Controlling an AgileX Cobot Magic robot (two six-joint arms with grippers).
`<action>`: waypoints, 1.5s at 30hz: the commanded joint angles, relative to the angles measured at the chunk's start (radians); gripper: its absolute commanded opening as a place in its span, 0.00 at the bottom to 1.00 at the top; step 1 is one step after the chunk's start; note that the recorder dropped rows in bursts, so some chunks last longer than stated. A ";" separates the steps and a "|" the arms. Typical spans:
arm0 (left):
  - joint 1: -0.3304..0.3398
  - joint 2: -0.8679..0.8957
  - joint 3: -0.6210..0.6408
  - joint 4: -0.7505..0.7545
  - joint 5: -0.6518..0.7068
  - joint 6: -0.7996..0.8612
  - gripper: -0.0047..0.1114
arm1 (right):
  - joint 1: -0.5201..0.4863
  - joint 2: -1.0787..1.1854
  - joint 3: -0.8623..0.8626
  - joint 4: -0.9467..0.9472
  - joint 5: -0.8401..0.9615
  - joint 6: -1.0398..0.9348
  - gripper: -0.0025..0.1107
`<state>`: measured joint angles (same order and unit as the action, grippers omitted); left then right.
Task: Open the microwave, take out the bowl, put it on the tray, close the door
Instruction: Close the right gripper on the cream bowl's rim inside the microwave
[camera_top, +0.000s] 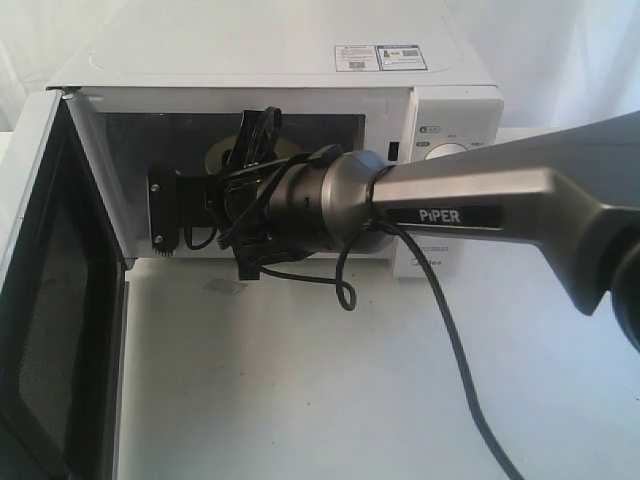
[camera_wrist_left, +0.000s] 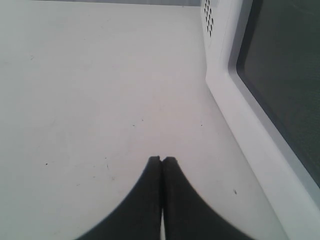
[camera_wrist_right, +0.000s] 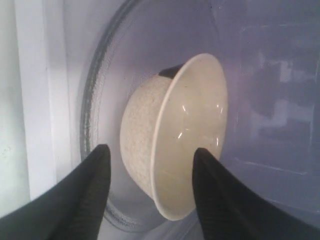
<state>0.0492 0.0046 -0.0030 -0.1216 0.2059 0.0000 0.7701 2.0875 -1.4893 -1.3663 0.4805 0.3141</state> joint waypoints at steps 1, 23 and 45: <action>-0.005 -0.005 0.003 -0.005 -0.002 -0.007 0.04 | -0.006 -0.002 -0.004 -0.006 -0.018 0.013 0.44; -0.005 -0.005 0.003 -0.005 -0.002 -0.007 0.04 | -0.006 0.065 -0.054 -0.021 -0.007 0.013 0.44; -0.005 -0.005 0.003 -0.005 -0.002 -0.007 0.04 | -0.033 0.070 -0.084 -0.021 -0.045 0.013 0.44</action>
<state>0.0492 0.0046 -0.0030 -0.1216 0.2059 0.0000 0.7526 2.1578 -1.5659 -1.3894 0.4406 0.3154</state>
